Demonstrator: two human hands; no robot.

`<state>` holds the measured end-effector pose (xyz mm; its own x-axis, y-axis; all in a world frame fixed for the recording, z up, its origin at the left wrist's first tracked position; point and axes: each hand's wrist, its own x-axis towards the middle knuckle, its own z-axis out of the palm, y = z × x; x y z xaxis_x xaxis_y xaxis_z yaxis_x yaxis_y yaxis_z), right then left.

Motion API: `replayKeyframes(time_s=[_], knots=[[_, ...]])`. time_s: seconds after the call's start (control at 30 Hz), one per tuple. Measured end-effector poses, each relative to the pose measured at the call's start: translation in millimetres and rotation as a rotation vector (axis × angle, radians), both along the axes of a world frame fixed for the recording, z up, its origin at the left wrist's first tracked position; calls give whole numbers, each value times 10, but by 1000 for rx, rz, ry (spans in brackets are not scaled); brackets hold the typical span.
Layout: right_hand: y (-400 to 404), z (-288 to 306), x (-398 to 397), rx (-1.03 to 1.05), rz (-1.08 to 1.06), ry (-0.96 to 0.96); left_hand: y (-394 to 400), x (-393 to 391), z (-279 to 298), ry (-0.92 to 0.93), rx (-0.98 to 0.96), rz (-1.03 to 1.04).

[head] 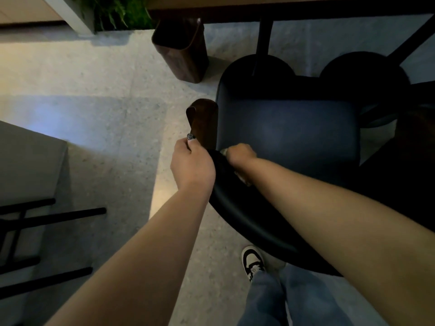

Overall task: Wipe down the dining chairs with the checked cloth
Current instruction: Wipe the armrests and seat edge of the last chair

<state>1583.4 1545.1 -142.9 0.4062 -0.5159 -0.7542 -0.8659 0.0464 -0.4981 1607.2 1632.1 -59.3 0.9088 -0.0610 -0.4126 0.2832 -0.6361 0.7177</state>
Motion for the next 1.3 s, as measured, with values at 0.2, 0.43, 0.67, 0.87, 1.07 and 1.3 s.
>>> replayKeyframes(time_s=[0.2,0.43,0.67,0.87,1.07,1.3], knots=[[127,478,-80,-68,-106,-146,18,-13,0,9,-57,17],[286,907,-394,204,-558,-599,29,-60,55,125,-167,76],[199,644,459,256,-712,-516,28,-54,72,116,-173,82],[-241,277,916,146,-649,-413,42,-51,69,82,-154,48],[-214,356,855,-248,290,-645,51,-19,21,27,-93,24],[-489,417,1307,-78,522,-405,28,-5,53,61,-45,1]])
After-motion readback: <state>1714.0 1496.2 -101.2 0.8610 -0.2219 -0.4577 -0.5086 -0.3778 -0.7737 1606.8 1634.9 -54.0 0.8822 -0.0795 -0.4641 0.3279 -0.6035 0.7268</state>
